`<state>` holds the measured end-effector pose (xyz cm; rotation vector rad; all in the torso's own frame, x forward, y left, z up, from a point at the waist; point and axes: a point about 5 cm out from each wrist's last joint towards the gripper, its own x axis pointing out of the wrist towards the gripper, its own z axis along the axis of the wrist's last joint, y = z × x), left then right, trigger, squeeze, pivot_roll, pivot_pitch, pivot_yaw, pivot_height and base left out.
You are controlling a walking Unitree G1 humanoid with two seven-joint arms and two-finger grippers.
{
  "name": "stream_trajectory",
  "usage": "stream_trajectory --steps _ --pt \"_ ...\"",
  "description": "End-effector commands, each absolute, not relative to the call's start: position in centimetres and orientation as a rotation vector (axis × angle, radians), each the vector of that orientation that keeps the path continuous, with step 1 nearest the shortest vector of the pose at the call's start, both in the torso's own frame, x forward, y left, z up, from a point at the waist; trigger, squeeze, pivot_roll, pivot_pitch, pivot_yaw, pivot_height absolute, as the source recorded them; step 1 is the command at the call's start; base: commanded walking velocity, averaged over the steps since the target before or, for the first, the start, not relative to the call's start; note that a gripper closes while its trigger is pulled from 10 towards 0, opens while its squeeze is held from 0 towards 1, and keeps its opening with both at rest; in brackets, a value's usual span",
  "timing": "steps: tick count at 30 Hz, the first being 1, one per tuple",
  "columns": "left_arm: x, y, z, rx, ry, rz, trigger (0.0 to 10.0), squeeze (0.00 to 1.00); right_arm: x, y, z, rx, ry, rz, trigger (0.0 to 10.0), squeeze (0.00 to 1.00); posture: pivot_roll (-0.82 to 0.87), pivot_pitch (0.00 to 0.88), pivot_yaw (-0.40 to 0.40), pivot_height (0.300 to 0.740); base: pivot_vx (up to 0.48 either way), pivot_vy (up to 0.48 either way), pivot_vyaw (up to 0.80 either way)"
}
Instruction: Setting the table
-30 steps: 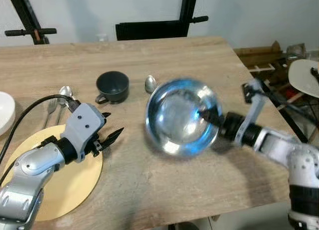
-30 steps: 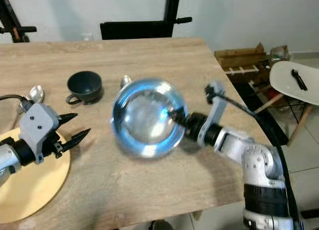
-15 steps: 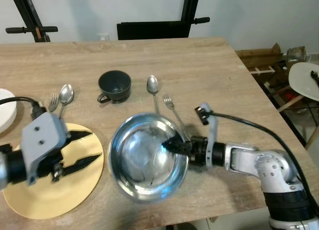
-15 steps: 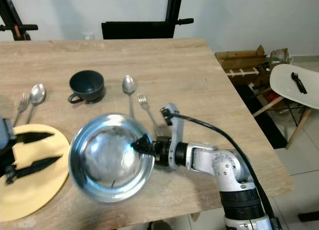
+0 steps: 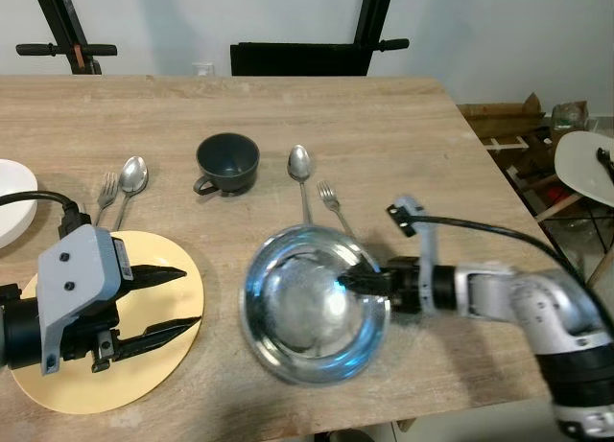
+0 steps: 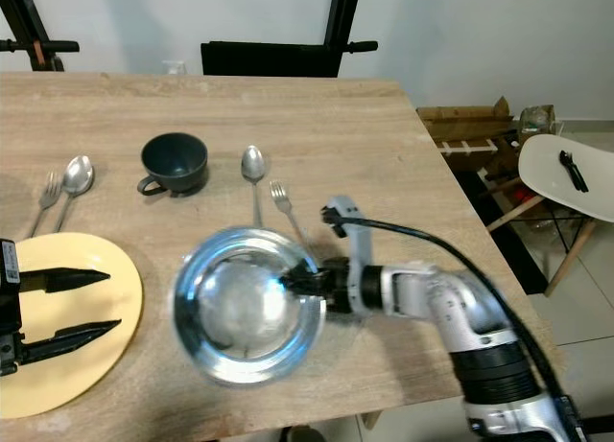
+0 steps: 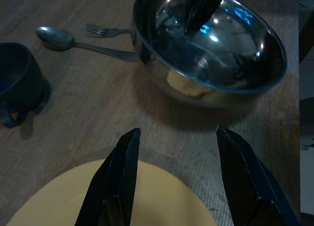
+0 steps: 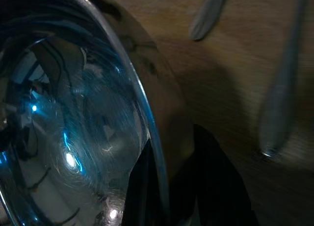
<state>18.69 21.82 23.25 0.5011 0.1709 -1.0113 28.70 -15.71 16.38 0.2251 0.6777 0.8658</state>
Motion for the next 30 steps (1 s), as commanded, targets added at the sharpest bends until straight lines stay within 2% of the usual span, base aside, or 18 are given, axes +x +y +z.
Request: stream_trajectory --steps 1,2,3,4,5,14,15,16,17,23,26,27,28,30 --pt "18.4 21.2 23.1 0.491 0.178 -1.048 10.0 0.00 28.2 -16.2 16.2 0.222 0.699 0.861 10.0 0.05 0.02 0.056 -0.016 0.740 0.000 0.000 0.00" --pt "18.4 21.2 23.1 0.491 0.178 -1.048 10.0 0.00 28.2 -16.2 16.2 0.222 0.699 0.861 10.0 0.05 0.02 0.056 -0.016 0.740 0.000 0.000 0.00" --pt "18.4 21.1 23.1 0.489 0.180 -1.051 10.0 0.00 28.1 -16.2 16.1 0.220 0.698 0.867 10.0 0.57 0.02 0.056 -0.016 0.740 0.000 0.000 0.00" --pt "18.5 21.1 23.1 0.489 0.181 -1.051 10.0 0.00 28.1 -16.2 16.1 0.220 0.697 0.870 10.0 0.57 0.02 0.056 -0.016 0.740 0.000 0.000 0.00" --pt "18.6 21.1 23.1 0.490 0.181 -1.053 10.0 0.00 28.1 -16.1 16.2 0.227 0.690 0.874 10.0 1.00 0.02 0.059 -0.010 0.740 0.000 0.000 0.00" --pt "18.6 21.0 22.9 0.491 0.187 -1.058 10.0 0.00 28.6 -16.0 17.2 0.241 0.648 0.887 10.0 1.00 0.01 0.064 -0.011 0.740 0.000 0.000 0.00" --pt "18.6 21.0 22.9 0.491 0.188 -1.058 10.0 0.00 28.8 -16.2 17.5 0.241 0.632 0.876 10.0 0.86 0.01 0.064 -0.011 0.740 0.000 0.000 0.00" --pt "18.6 21.0 22.9 0.491 0.188 -1.058 10.0 0.00 28.8 -16.2 17.5 0.241 0.632 0.876 10.0 0.86 0.01 0.064 -0.011 0.740 0.000 0.000 0.00" --pt "18.5 20.8 22.7 0.486 0.188 -1.060 10.0 0.00 29.2 -16.8 18.6 0.242 0.584 0.856 10.0 0.00 0.01 0.066 -0.013 0.740 0.000 0.000 0.00" --pt "18.7 20.6 22.5 0.467 0.182 -1.050 10.0 0.00 30.0 -18.2 22.4 0.268 0.411 0.821 10.0 0.00 0.01 0.070 -0.007 0.740 0.000 0.000 0.00" --pt "19.0 20.7 22.3 0.443 0.178 -1.024 10.0 0.00 29.7 -19.0 25.7 0.298 0.237 0.826 10.0 0.00 0.00 0.074 0.009 0.740 0.000 0.000 0.00" --pt "19.0 20.7 22.3 0.443 0.178 -1.024 10.0 0.00 29.7 -19.0 25.7 0.298 0.237 0.826 10.0 0.00 0.00 0.074 0.009 0.740 0.000 0.000 0.00" --pt "19.3 21.0 22.1 0.442 0.174 -0.983 10.0 0.00 29.0 -19.2 27.2 0.328 0.127 0.845 10.0 0.00 0.00 0.077 0.021 0.740 0.000 0.000 0.00" --pt "19.6 21.1 22.0 0.443 0.165 -0.950 10.0 0.00 28.9 -19.3 27.7 0.347 0.061 0.829 10.0 0.00 0.00 0.077 0.021 0.740 0.000 0.000 0.00"
